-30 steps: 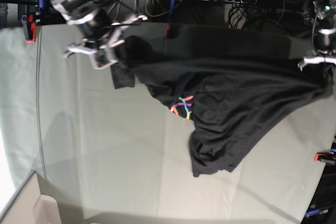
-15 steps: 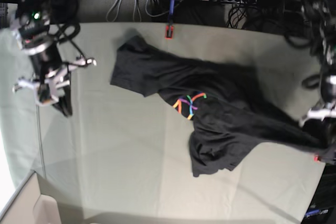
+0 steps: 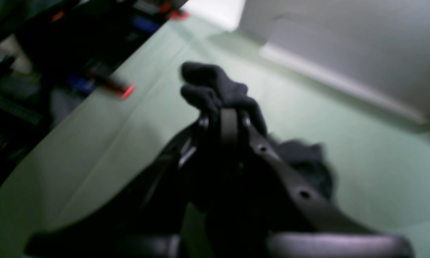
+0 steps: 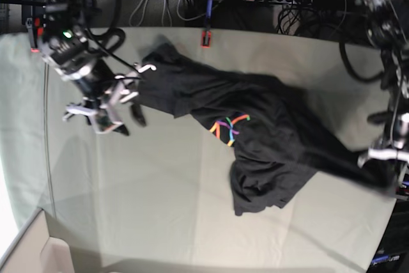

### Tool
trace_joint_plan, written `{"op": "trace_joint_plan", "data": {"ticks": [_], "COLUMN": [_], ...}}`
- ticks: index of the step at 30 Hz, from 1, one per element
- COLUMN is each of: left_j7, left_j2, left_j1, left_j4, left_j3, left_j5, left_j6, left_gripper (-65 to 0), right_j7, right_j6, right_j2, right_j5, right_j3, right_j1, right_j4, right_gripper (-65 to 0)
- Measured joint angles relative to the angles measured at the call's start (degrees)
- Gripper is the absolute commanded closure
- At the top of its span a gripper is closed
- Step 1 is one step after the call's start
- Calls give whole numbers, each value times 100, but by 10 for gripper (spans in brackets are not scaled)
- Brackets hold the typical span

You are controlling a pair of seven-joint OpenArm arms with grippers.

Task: Layout the t-shirt on the table in an organized manner, then fold the t-shirt properly
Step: 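Hold the shirt with both grippers and pull the ends apart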

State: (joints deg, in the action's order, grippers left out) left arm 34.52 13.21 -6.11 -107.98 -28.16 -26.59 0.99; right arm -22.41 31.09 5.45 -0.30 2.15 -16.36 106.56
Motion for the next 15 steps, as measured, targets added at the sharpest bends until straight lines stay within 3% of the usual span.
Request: {"op": "trace_joint_plan", "data": {"ticks": [11,15], "left_j7": [2,-20], "left_j2": [-11,-2], "left_j1": [-695,-903], "left_j4": [699,706], "left_j3": [-358,-529], "left_j5": [-26,-31], "left_j6": [-57,-61], "left_gripper": [-1,-1], "right_j7": [13,13], "right_j6": [0,0], "right_j2": [37,35], "right_j5": [-50,-439], "right_j3": [-1252,-1423], "right_j1": [538,730], "right_j4": [-1528,-1878], "right_gripper": [-298,-298]}}
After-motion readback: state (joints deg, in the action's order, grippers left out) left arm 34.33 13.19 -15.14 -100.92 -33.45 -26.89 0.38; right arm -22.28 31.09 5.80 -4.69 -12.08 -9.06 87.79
